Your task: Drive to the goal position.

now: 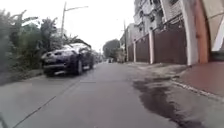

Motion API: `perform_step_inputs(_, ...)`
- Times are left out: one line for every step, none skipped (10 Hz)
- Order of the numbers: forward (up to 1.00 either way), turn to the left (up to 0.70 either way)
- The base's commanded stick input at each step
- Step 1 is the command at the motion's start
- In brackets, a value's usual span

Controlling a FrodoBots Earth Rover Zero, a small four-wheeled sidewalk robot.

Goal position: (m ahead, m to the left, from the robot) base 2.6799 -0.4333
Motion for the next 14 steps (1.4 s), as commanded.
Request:
perform_step_inputs(1.00,0.00)
perform_step_inputs(1.00,0.00)
perform_step_inputs(1.00,0.00)
perform_step_inputs(1.00,0.00)
perform_step_inputs(1.00,0.00)
perform_step_inputs(1.00,0.00)
perform_step_inputs(1.00,0.00)
perform_step_inputs(1.00,0.00)
perform_step_inputs(1.00,0.00)
perform_step_inputs(1.00,0.00)
perform_step_inputs(1.00,0.00)
perform_step_inputs(1.00,0.00)
perform_step_inputs(1.00,0.00)
perform_step_inputs(1.00,0.00)
